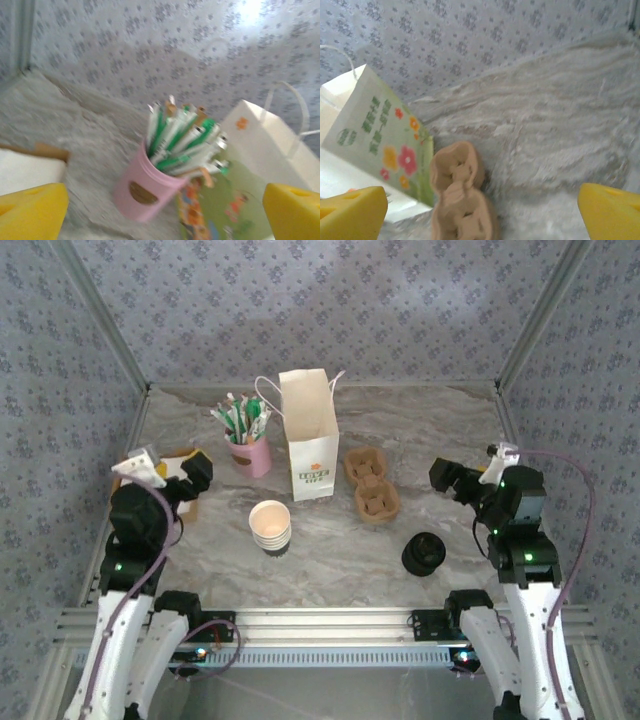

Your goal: Pack the takeout coffee

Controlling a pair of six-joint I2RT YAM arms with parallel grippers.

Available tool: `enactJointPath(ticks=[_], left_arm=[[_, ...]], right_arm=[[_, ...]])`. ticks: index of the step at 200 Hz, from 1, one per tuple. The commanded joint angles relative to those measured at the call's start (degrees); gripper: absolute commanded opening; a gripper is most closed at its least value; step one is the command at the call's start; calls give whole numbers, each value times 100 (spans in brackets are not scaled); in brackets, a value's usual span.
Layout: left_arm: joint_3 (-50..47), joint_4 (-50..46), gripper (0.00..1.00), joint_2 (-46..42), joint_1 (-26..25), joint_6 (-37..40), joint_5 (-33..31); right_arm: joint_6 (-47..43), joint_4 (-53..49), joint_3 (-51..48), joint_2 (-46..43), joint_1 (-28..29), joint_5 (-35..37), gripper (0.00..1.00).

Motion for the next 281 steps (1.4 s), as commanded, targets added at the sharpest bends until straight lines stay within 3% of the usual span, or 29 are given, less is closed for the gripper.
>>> enactJointPath(ticks=[1, 36, 81, 103, 137, 167, 197, 241, 252, 281], left_arm=[[218, -1416, 99, -548, -24, -1136, 825], [-71, -1739, 100, -1470, -31, -1250, 1801], [200, -2170, 100, -1323, -76, -1147, 1618], [372, -2556, 99, -1161, -78, -1300, 1063], [-81, -1914, 100, -1095, -78, -1934, 863], [-425, -1538, 99, -839, -87, -2511, 1065], [-577, -1067, 100, -500, -222, -2930, 1312], [432, -2168, 99, 73, -221, -1963, 1861], [674, -2808, 99, 193, -216, -1655, 1886], [521, -3264, 93, -253, -216, -1413, 1961]], right_arm=[[658, -927, 118, -78, -60, -1080, 100], [1350, -845, -56, -216, 10, -1983, 100], [1975, -802, -5, -319, 364, -1882, 100], [2127, -614, 62, -129, 731, -1848, 100], [2220, -720, 466, 442, 1834, -1075, 100], [2139, -1003, 933, 950, 3021, -66, 100], [1890, -1434, 1471, 1691, 3827, 317, 100], [1142, -2278, 2853, 3273, 5015, 1241, 100], [1052, -2478, 3262, 3670, 5301, 1555, 100], [882, -2630, 3994, 4430, 5745, 1861, 92]])
